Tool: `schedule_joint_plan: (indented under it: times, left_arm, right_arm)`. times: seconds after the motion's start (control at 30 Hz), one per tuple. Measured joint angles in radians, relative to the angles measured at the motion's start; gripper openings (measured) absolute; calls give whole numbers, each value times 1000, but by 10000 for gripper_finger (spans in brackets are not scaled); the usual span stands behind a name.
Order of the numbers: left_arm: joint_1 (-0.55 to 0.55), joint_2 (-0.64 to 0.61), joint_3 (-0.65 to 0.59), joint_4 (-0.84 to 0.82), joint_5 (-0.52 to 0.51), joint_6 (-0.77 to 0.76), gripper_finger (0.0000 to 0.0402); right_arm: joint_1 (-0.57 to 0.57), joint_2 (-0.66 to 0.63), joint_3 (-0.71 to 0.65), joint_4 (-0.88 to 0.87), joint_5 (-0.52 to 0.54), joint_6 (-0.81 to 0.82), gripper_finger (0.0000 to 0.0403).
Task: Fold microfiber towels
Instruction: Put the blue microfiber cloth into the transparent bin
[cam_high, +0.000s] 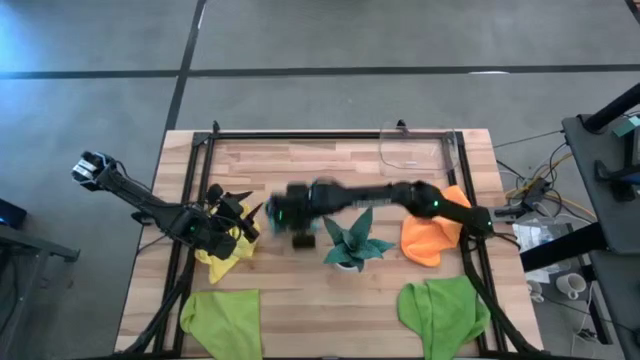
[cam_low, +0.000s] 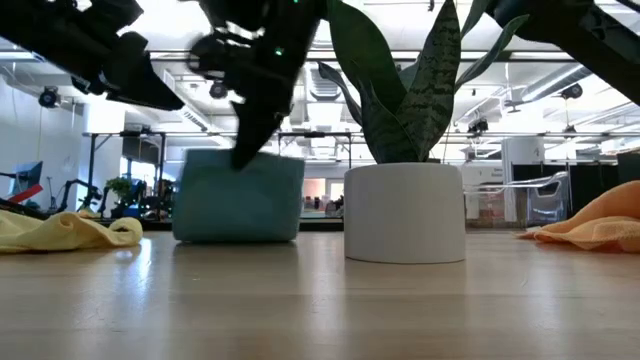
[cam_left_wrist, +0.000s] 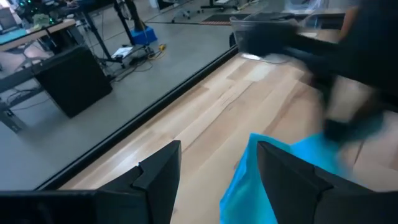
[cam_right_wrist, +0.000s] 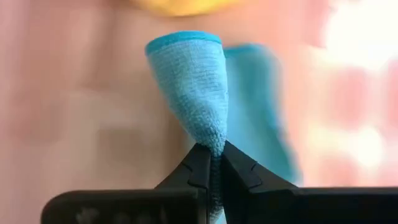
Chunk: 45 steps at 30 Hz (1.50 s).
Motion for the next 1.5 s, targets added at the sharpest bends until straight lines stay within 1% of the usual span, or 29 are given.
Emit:
schedule_joint_plan:
  times: [0.23,0.37,0.43,0.57,0.7,0.8,0.9,1.03,1.13,1.27,1.37,1.5]
  left_arm:
    - [1,-73,-26,15,-17,1,196]
    - [2,-82,-35,67,-56,1,196]
    - [3,-84,-35,96,-79,2,196]
    - [11,-70,-35,119,-87,1,196]
    - [34,-40,-42,170,-115,0,196]
    - [67,-30,-43,217,-117,0,196]
    - [106,-26,-43,241,-100,0,196]
    - [170,-19,-43,250,-37,0,196]
    - [220,-5,-44,272,-17,-1,196]
    - [270,37,-45,320,49,1,196]
    - [301,68,-41,358,59,34,196]
    - [324,93,-40,403,88,80,196]
  right_arm:
    - [-202,-100,14,-40,-5,168,10]
    - [-313,-142,14,-97,-52,259,10]
    - [-357,-153,11,-128,-55,299,10]
    - [-429,-191,6,-206,-59,399,9]
    - [-474,-242,-40,-207,-54,458,9]
    - [-499,-306,-100,-199,-68,494,9]
    - [-537,-375,-192,-201,-92,536,9]
    - [-597,-485,-351,-198,-89,592,9]
    - [-643,-584,-493,-186,-91,673,9]
    - [-692,-687,-647,-176,-91,775,9]
    - [-735,-775,-709,-101,-96,793,10]
    - [-801,-824,-757,-71,-109,745,11]
